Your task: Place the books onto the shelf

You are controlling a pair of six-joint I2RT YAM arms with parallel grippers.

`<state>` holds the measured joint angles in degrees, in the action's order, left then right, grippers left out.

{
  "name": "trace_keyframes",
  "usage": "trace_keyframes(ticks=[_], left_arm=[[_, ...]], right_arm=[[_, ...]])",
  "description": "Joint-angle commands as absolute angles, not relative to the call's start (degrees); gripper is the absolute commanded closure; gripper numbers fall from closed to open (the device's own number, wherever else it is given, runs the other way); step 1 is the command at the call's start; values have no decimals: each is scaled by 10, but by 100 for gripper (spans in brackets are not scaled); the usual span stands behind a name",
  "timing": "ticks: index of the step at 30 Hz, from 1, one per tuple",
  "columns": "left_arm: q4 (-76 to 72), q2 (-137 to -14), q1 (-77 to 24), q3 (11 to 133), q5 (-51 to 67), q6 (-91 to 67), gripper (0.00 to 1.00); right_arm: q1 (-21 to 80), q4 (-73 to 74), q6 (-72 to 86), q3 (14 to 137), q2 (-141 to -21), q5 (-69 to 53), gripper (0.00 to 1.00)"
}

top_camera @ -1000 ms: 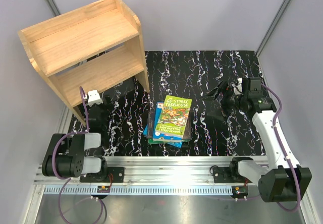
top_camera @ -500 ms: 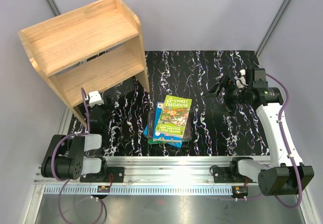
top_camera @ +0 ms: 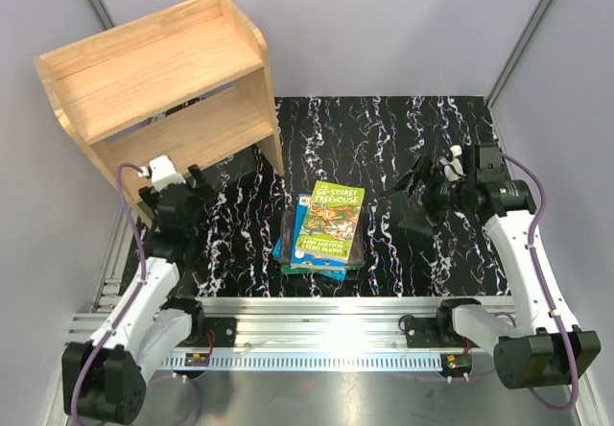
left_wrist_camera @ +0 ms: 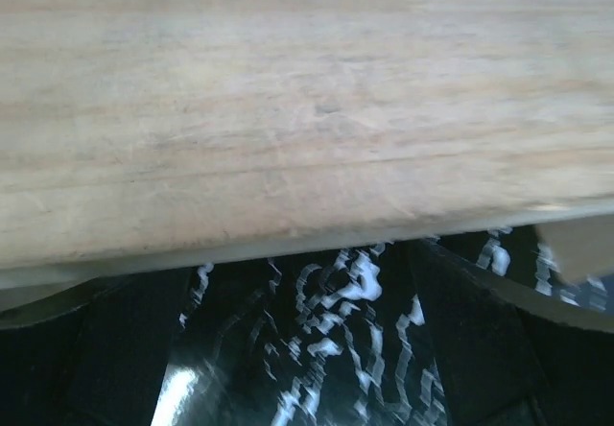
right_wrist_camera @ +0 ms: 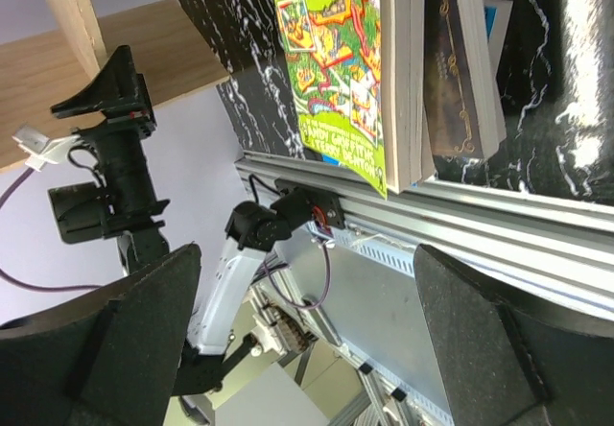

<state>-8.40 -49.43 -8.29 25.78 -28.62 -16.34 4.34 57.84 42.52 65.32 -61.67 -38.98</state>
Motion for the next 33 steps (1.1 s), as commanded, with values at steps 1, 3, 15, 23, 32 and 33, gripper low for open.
trace_keyframes(ticks=[1, 3, 15, 23, 32, 33], left_arm=[[104, -438, -87, 322, -172, -261, 1], [166, -420, -94, 345, -140, -290, 1], [440, -272, -189, 437, -132, -405, 1], [225, -311, -194, 378, 112, -390, 1], [169, -619, -252, 523, 133, -359, 1], [167, -640, -256, 545, 134, -351, 1]], right_arm=[[53, 554, 455, 635, -587, -420, 0], [54, 546, 463, 617, -573, -427, 0], [57, 581, 471, 563, -488, -403, 0], [56, 555, 492, 518, -455, -380, 0], [58, 428, 472, 518, -568, -360, 0], [57, 418, 464, 521, -584, -356, 0]])
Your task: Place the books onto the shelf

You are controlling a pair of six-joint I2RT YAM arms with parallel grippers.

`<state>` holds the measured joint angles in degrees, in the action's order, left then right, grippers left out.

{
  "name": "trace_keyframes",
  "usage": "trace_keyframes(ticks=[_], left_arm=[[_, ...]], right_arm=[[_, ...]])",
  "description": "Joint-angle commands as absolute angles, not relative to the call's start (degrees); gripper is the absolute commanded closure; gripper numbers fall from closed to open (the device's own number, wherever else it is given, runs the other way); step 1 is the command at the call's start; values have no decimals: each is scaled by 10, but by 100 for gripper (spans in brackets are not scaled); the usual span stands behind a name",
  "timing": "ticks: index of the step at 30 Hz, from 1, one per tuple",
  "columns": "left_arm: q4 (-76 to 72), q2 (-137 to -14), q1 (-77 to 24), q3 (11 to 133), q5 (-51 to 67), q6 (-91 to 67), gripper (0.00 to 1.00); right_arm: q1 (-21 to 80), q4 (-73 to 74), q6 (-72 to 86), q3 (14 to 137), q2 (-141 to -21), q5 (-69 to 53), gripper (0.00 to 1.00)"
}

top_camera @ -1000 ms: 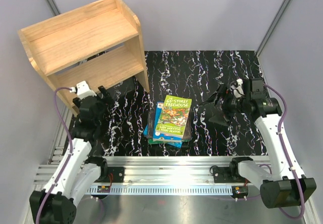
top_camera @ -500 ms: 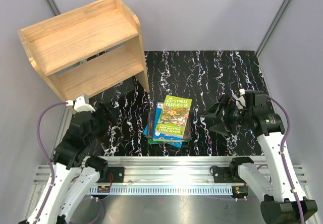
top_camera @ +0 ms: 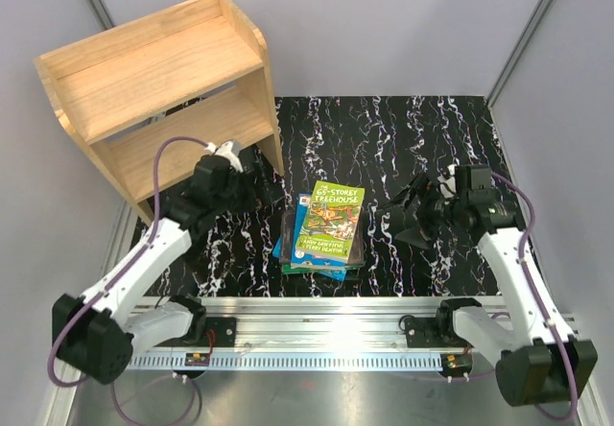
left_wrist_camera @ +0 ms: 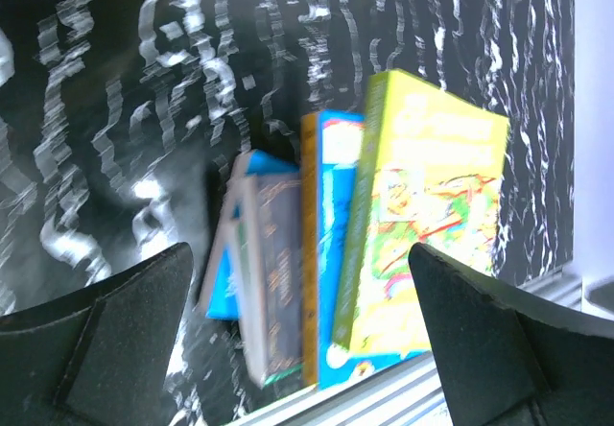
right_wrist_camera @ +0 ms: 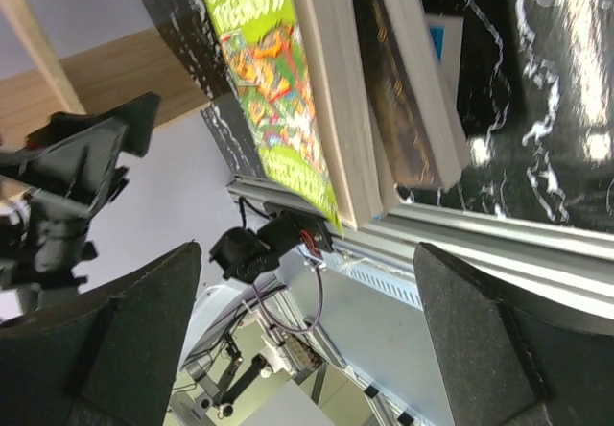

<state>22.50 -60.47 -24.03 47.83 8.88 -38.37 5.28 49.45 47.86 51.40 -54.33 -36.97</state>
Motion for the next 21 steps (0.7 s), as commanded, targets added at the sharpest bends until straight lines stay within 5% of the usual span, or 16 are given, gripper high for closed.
trace_keyframes(ticks=[1, 21], left_arm=[[160, -655, -258, 551, 147, -351, 1], [93, -852, -375, 603, 224, -364, 1]], right_arm=[[57, 407, 462, 525, -600, -357, 0], [105, 197, 459, 605, -935, -361, 0]])
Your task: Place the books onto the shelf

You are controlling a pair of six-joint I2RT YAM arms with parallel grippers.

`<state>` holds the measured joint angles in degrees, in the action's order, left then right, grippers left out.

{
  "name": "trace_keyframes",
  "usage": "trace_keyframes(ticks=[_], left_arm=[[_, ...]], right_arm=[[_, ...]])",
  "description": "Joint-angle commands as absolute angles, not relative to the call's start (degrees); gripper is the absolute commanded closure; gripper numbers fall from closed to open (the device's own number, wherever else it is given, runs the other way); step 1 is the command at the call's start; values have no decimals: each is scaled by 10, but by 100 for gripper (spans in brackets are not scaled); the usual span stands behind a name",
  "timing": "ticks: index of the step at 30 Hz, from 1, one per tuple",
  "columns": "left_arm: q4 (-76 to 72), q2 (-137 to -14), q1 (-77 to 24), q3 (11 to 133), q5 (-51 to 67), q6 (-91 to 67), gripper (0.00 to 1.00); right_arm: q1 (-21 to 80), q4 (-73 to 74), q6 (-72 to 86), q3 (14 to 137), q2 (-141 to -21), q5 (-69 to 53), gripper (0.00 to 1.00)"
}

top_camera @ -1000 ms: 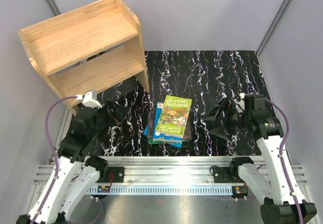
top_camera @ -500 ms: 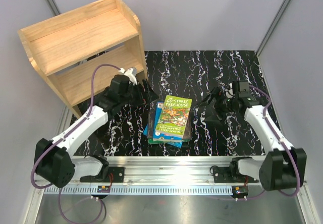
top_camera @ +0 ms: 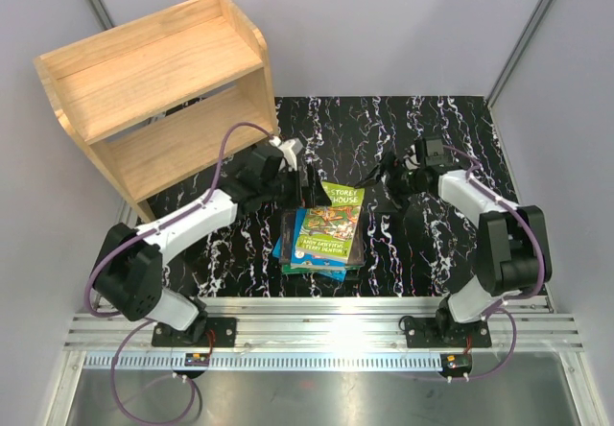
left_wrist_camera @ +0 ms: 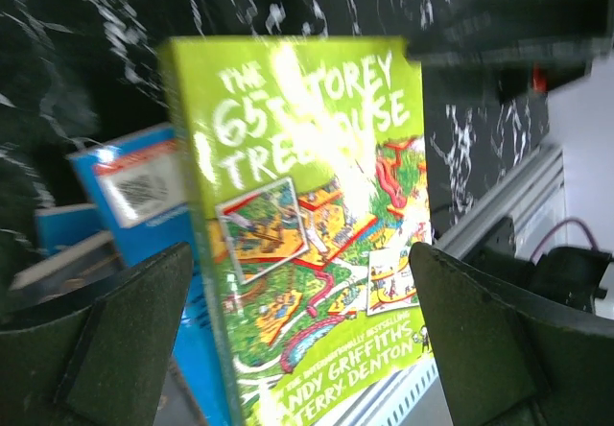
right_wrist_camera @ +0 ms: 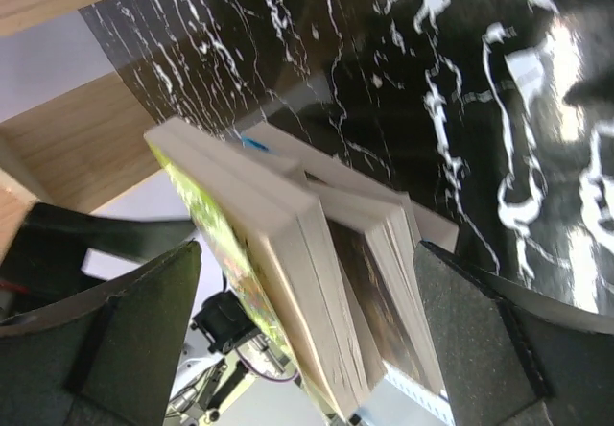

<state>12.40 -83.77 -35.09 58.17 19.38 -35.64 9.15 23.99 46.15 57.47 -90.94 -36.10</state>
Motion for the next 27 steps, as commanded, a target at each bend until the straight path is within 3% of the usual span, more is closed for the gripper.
trace_keyframes(ticks=[1, 7, 15, 19, 27], left_arm=[[91, -856, -381, 603, 223, -366, 1], [106, -880, -391, 622, 219, -365, 1], [113, -888, -394, 621, 216, -365, 1], [113, -892, -395, 622, 215, -369, 1], [103, -892, -400, 619, 214, -388, 1]], right_arm=[[113, 196, 460, 611, -946, -359, 0], [127, 179, 475, 635, -987, -363, 1], [128, 233, 439, 672, -983, -365, 29], [128, 271, 416, 671, -954, -348, 35], [131, 286, 387, 642, -917, -353, 39]])
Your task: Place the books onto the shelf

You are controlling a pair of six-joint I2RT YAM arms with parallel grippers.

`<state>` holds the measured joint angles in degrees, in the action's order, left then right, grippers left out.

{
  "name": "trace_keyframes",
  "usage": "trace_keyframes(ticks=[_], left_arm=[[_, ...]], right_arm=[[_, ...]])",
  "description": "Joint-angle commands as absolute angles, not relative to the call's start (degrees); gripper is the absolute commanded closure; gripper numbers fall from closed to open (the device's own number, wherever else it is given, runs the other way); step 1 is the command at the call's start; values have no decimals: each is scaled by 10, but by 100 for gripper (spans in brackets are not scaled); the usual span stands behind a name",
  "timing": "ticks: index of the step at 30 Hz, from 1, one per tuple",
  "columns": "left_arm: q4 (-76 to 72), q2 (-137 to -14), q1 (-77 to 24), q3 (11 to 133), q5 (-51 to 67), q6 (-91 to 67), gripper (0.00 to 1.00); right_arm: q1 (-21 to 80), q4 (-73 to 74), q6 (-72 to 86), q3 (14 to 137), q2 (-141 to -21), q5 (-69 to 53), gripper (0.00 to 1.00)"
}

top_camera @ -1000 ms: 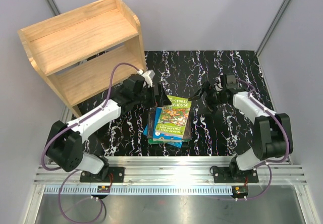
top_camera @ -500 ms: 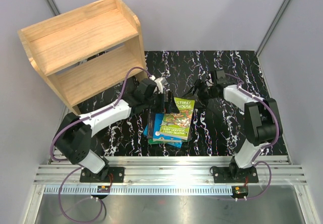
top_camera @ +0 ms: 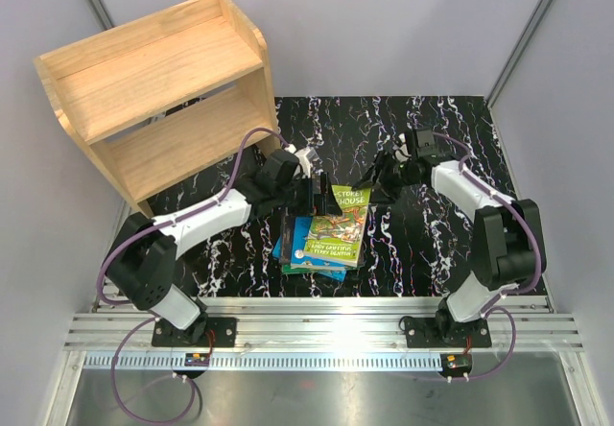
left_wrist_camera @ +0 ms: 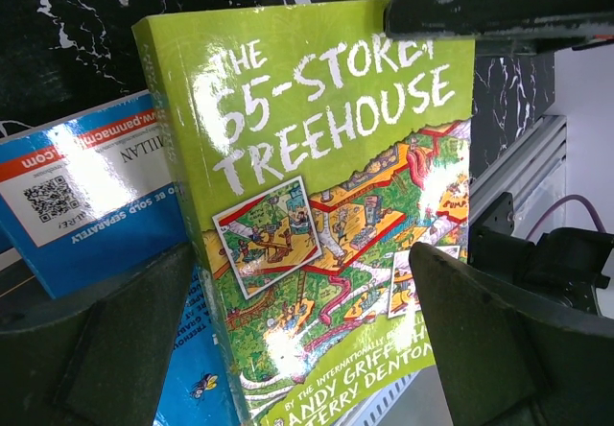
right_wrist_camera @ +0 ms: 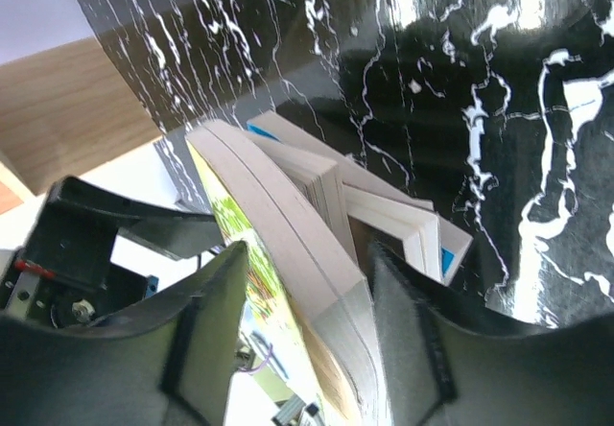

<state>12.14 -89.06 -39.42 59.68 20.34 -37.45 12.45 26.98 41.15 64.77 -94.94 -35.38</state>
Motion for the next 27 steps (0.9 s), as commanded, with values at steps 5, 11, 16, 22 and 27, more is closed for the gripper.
trace_keyframes(ticks=[5, 11, 16, 22, 27], left_arm=[[96, -891, -409, 614, 209, -399, 1], [91, -889, -420, 618, 203, -416, 1], [108, -870, -425, 618, 182, -418, 1], [184, -835, -424, 649, 131, -381, 1], [173, -763, -418, 628, 111, -400, 1]], right_arm=[[131, 287, 379, 619, -893, -354, 48], [134, 287, 372, 595, -878, -368, 78], [134, 326, 351, 602, -853, -360, 100], [134, 384, 340, 656, -817, -374, 100], [134, 433, 350, 718, -800, -396, 100]])
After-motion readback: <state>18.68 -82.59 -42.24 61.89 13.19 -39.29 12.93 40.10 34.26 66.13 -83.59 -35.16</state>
